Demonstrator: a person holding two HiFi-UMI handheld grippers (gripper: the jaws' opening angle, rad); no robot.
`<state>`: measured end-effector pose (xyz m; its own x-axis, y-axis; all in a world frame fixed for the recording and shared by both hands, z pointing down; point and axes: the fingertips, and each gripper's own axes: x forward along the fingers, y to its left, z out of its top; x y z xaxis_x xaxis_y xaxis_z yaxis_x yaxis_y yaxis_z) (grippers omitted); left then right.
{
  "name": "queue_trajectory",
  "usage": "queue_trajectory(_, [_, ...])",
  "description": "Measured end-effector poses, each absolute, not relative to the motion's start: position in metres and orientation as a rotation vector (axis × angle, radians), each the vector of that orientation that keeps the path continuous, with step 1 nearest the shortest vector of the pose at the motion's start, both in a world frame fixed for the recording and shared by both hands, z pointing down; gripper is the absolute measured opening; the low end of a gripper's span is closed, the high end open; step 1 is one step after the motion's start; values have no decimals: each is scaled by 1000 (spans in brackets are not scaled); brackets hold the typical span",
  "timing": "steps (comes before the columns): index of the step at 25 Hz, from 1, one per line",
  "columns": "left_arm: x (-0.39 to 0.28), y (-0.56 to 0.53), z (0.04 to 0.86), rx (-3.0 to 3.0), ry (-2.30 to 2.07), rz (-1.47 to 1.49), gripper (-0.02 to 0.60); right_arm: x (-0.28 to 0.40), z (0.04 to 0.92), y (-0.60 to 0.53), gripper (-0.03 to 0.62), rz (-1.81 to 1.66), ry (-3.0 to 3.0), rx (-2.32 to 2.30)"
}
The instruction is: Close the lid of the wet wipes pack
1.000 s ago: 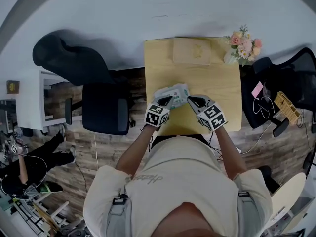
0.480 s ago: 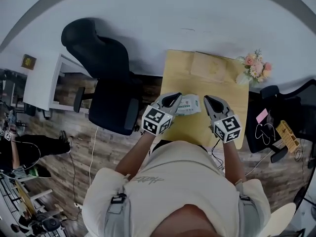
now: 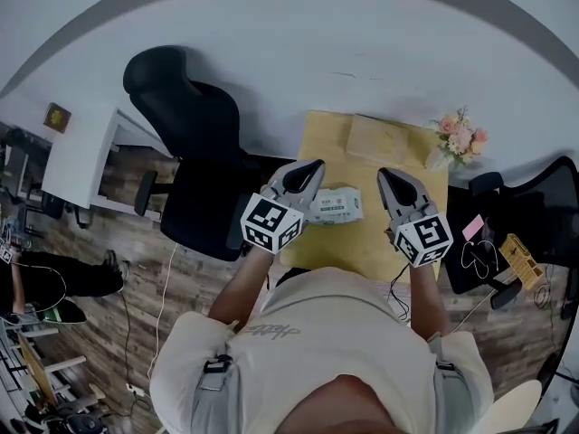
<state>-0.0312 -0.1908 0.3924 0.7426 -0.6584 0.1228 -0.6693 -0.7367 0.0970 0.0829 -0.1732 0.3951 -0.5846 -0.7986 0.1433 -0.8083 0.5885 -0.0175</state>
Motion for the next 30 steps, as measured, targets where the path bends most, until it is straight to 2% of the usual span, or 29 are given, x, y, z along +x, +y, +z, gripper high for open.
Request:
queue_trajectory(14, [-36,-208,337,2887,-1223,-31,18,90,350,-179,2,-53,-2687,1463])
queue_trajectory(30, [-37,-215,360,2836,-1239,40,17,84,364,-185,2,7,-2713,1417])
